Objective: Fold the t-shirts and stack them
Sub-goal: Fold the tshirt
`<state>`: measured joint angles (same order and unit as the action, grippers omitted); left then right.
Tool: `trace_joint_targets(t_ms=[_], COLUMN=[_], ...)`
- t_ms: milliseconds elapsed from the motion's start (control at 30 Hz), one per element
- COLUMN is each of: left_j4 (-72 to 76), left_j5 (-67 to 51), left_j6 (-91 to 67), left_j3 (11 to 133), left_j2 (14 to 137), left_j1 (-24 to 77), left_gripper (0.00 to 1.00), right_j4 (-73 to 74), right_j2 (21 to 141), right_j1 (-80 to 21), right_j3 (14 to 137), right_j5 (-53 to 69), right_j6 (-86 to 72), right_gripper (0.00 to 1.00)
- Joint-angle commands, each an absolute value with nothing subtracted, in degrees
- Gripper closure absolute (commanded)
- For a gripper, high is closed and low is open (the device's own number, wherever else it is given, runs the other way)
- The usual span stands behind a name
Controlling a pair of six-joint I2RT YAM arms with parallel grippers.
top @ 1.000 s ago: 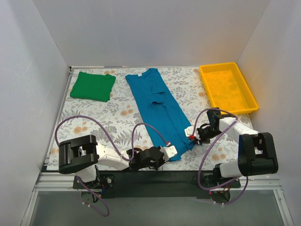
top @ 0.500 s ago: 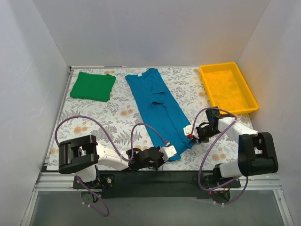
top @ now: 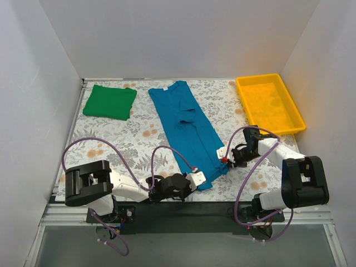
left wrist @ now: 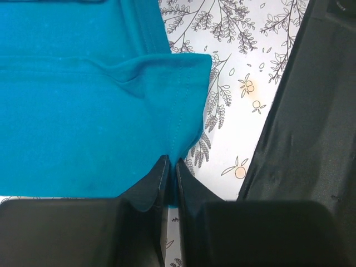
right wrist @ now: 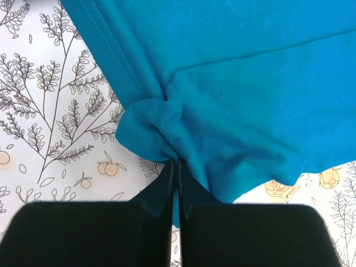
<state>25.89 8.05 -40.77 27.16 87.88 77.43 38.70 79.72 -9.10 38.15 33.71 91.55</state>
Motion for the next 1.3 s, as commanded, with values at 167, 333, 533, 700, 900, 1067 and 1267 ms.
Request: trace_joint_targets(t_ms=[167,333,533,700,900,1067,1267], left_j4=[28.91,29.44,29.53,28.48,29.27,30.32,30.67], left_j5=[4.31,1.07,-3.86,-7.64,-13.17,-17.04,-22.06], left_j6=[-42.01,-42.1,-40.96,-39.73,-39.38,-39.37,-39.9], left_j3=[24.08,23.73,24.08,25.05,26.54,28.47,31.9], left_j2=[82.97,80.87,79.19,78.75,80.06,82.09,86.74], left_j1=[74.01,69.35,63.2,58.19,49.84,42.82,36.14], left_gripper=[1.0,1.0,1.0,1.0,1.0,1.0,1.0], right_j4=[39.37,39.46,39.64,39.64,39.55,39.46,39.55], right_j2=[80.68,82.79,85.6,89.9,97.36,102.47,107.48], right_j1=[-9.32,-10.54,-11.6,-12.3,-14.32,-15.91,-16.61], right_j3=[44.12,48.5,53.69,61.16,70.99,77.07,83.75], right_j5=[33.48,34.89,36.65,36.91,36.04,34.89,33.14], right_j6=[88.34,85.26,82.36,79.98,75.24,72.07,69.61], right_gripper=[0.99,0.99,0.99,0.99,0.99,0.99,0.99])
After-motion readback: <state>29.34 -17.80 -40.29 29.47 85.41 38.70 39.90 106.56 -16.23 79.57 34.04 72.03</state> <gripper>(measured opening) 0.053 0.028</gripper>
